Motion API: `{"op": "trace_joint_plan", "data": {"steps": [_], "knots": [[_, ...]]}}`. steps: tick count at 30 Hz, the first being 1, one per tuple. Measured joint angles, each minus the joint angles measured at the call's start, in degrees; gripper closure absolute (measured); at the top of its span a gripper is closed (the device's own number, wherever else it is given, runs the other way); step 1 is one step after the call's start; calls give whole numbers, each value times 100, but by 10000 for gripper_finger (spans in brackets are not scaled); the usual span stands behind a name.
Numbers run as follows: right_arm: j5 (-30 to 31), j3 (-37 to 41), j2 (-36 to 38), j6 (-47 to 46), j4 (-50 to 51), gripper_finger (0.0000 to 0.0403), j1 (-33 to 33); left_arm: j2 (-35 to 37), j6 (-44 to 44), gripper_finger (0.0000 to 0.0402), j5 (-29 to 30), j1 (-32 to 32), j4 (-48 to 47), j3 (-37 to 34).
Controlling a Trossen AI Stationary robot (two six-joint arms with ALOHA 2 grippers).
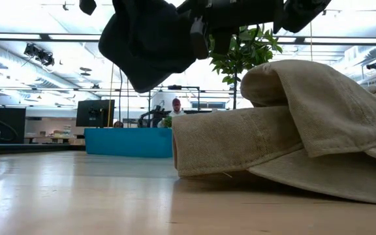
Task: Pick & Place hat
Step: Put the blue cap into the red bin
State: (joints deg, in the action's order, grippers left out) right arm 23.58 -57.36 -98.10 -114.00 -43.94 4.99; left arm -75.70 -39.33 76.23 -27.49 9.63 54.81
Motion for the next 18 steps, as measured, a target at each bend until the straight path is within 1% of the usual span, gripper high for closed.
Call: {"op": "trace_joint_plan", "data": {"steps": [4, 5, 7, 10, 13, 18], "knots": [[2, 0, 0, 340, -3, 372, -11, 0, 22, 399, -64, -4, -7, 0], [1, 0, 0, 444, -7, 386, -11, 0, 22, 399, -105, -4, -7, 0], [-1, 0, 0, 601, -36, 391, -19, 0, 67, 397, -201, -4, -9, 0], [-1, 0, 0, 710, -48, 392, -30, 0, 442, 381, -454, -4, -13, 0], [11, 0, 15, 931, -113, 398, -29, 1, 668, 351, -729, -38, -9, 0], [108, 2, 63, 1070, -271, 400, -30, 42, 750, 287, -864, -197, -2, -2]]}}
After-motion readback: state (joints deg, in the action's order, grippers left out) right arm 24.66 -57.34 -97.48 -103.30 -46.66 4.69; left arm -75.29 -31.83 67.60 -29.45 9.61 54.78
